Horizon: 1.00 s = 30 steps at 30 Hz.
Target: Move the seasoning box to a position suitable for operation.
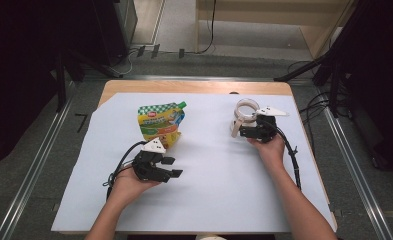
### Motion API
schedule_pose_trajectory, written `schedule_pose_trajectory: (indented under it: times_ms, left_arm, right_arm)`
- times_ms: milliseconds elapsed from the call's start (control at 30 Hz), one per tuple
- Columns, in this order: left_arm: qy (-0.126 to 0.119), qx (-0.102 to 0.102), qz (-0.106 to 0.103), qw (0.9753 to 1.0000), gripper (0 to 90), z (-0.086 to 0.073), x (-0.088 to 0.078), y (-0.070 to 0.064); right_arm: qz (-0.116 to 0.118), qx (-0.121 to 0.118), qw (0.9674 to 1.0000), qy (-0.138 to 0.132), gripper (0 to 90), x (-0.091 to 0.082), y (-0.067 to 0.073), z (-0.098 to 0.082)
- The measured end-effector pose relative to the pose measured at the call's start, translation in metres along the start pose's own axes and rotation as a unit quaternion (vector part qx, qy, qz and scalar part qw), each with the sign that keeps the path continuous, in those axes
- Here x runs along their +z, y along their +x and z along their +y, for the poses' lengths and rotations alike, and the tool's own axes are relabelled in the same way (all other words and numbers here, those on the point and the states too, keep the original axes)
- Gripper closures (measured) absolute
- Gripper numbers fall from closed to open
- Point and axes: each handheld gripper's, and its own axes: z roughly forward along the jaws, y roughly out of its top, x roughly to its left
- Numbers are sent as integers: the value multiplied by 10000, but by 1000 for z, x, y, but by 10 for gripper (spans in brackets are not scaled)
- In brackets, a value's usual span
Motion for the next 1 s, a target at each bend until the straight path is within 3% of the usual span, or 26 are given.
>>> schedule_pose_trajectory:
  times_ms: [567, 1000]
  left_arm:
    - [-49, 41, -60, 10000, 440, 4, 2, 1]
    - [-85, 27, -97, 9999, 440, 10, 5, 3]
  right_arm:
    - [300, -138, 9993, -173, 123, -22, 26, 5]
    - [707, -358, 9967, -202, 124, -51, 62, 1]
